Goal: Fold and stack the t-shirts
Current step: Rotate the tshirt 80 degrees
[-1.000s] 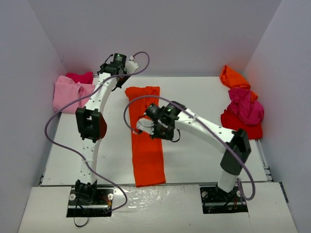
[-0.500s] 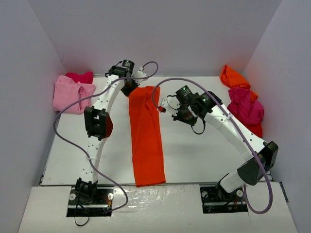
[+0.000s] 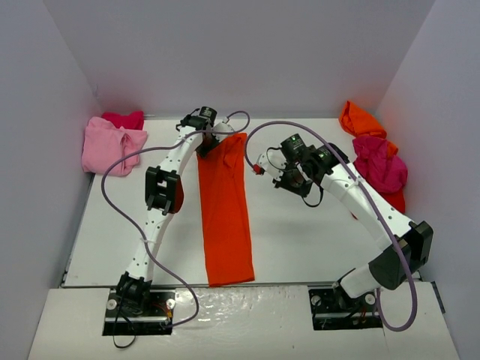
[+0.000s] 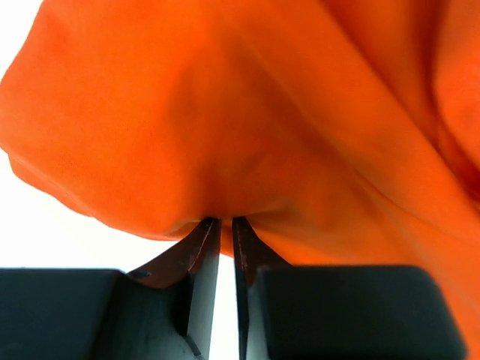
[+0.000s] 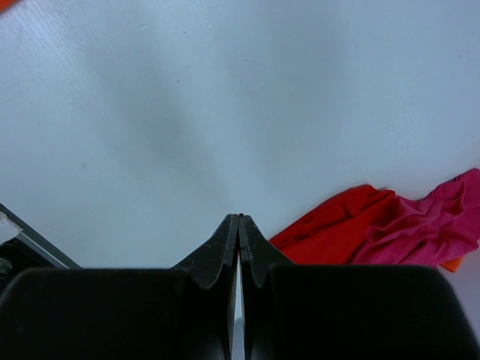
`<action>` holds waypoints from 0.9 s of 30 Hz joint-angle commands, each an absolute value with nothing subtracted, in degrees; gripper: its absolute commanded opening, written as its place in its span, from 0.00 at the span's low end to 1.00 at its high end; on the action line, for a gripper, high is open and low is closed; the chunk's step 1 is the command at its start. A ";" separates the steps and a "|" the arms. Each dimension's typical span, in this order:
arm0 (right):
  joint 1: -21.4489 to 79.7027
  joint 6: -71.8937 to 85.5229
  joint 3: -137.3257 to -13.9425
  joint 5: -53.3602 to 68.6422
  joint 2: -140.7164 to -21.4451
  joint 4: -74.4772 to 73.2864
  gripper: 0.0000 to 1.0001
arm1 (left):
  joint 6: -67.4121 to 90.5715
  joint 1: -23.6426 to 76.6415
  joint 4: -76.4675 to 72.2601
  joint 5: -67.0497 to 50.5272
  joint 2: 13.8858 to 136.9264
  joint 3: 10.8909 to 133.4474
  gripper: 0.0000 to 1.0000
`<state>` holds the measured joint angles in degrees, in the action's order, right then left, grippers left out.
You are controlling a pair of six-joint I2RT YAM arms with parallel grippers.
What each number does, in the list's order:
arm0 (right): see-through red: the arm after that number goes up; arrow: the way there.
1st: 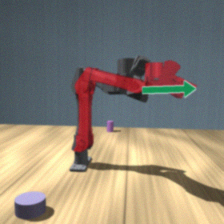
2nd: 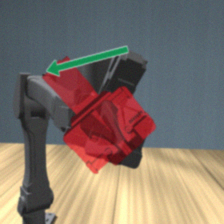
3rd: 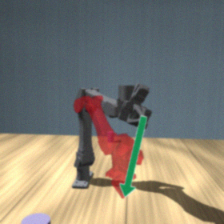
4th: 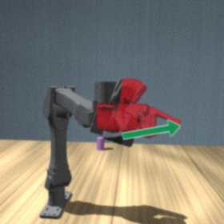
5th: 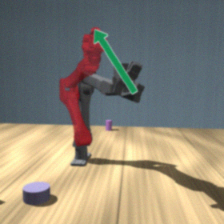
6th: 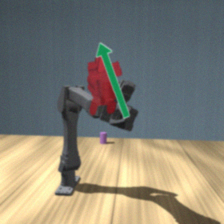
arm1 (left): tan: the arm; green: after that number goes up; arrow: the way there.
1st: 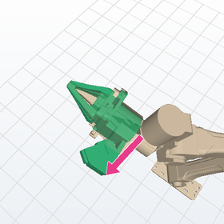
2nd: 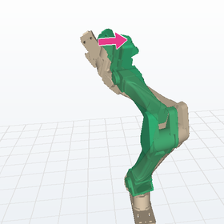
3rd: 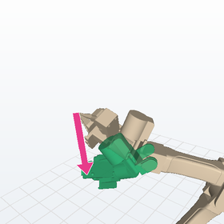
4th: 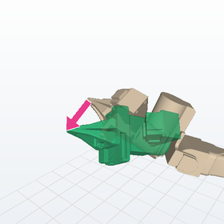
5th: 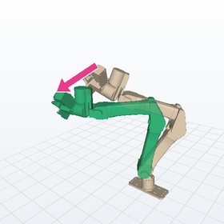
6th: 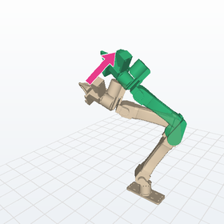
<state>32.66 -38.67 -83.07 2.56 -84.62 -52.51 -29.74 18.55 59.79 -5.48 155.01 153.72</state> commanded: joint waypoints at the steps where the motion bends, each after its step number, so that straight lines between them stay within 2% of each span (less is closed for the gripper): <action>1: 31.90 -37.61 -81.75 4.44 -81.80 -50.73 0.00 | -29.18 17.69 51.91 4.52 156.55 155.92 0.13; 8: 31.42 -36.78 -79.54 6.33 -83.54 -49.13 0.00 | -31.38 17.45 45.97 7.95 156.49 156.19 0.21; 10: 31.22 -36.67 -79.61 6.96 -84.09 -49.03 0.00 | -30.90 17.49 46.57 7.22 155.60 157.20 0.30; 13: 30.73 -36.77 -79.69 6.94 -84.08 -48.63 0.00 | -28.78 17.96 46.23 5.63 151.94 155.37 0.57; 14: 30.44 -37.12 -79.68 6.88 -83.72 -48.37 0.00 | -28.34 18.28 45.51 5.19 149.13 153.01 0.61; 18: 28.30 -38.18 -79.89 4.82 -81.92 -47.04 0.00 | -27.97 20.10 45.27 3.67 136.74 144.49 0.63; 20: 26.19 -38.16 -79.82 3.07 -80.50 -45.58 0.04 | -28.98 21.78 46.66 2.32 130.17 140.25 0.63; 24: 22.43 -36.79 -78.62 0.54 -76.78 -38.70 0.07 | -31.62 25.82 46.19 -1.11 117.13 120.98 0.62; 25: 21.87 -36.35 -78.79 0.11 -76.59 -37.87 0.10 | -32.34 27.19 46.16 -2.75 114.01 116.84 0.62; 27: 20.68 -35.42 -79.64 -0.33 -76.77 -36.67 0.25 | -33.05 29.50 46.58 -4.69 106.59 107.64 0.62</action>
